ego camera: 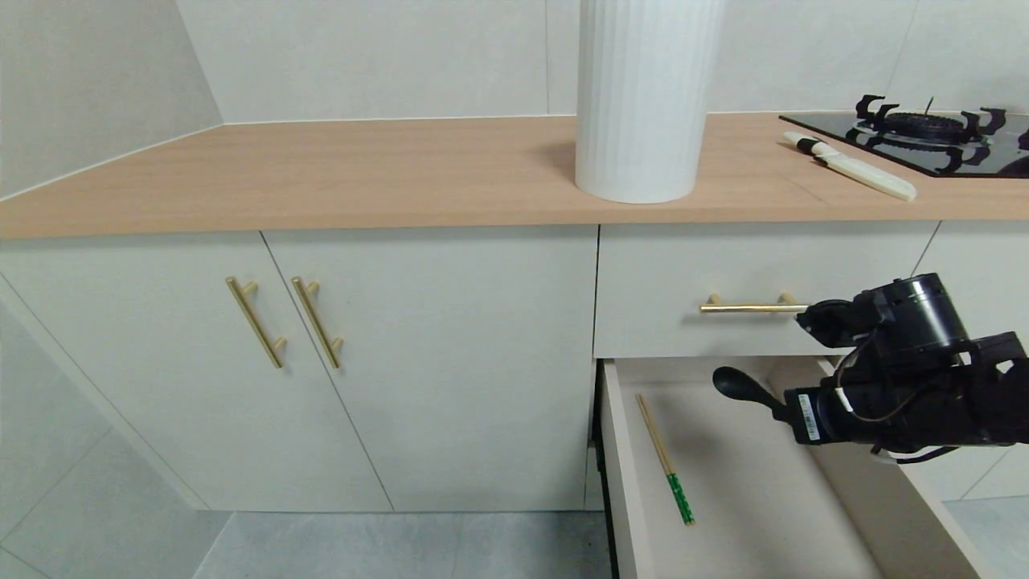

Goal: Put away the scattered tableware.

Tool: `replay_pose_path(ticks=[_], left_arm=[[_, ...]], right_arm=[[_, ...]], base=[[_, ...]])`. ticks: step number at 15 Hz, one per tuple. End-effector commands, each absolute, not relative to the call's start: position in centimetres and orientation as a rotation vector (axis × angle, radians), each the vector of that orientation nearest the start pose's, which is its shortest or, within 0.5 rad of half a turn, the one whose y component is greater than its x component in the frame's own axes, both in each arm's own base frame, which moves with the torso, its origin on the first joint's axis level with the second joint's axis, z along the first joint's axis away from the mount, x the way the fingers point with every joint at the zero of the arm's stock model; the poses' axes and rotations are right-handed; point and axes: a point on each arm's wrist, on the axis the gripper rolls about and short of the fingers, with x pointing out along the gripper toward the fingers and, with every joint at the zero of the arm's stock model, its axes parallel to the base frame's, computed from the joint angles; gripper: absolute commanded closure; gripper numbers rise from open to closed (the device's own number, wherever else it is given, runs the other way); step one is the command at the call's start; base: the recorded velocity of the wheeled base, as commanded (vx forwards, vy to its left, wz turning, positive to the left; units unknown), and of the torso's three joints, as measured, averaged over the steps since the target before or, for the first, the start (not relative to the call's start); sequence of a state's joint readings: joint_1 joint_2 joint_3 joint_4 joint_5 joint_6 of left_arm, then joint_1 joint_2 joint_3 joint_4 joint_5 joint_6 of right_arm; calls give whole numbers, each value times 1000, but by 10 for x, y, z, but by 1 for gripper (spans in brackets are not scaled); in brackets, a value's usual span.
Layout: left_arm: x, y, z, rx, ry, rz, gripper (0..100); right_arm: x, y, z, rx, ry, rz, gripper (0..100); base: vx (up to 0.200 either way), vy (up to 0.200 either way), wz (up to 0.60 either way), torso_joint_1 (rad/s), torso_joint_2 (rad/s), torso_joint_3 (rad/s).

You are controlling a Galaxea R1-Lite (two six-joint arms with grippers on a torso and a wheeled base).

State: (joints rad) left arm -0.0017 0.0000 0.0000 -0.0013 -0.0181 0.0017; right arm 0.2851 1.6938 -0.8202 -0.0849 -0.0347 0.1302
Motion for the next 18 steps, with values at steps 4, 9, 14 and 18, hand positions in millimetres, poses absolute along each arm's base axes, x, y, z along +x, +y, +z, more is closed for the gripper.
replay_pose_path(ticks=[4, 9, 14, 18], left_arm=[[-23, 0, 76, 2, -2, -20, 0], [-23, 0, 76, 2, -2, -18, 0], [-23, 0, 76, 2, -2, -18, 0], [-23, 0, 76, 2, -2, -20, 0]], right_arm=[[309, 97, 76, 41, 927, 72, 100], [332, 104, 28, -3, 976, -17, 100], [343, 105, -1, -34, 987, -129, 100], [344, 105, -4, -38, 991, -134, 100]], base=[[0, 0, 0, 0, 0, 0], [0, 0, 0, 0, 0, 0], [0, 0, 0, 0, 0, 0], [0, 0, 0, 0, 0, 0]])
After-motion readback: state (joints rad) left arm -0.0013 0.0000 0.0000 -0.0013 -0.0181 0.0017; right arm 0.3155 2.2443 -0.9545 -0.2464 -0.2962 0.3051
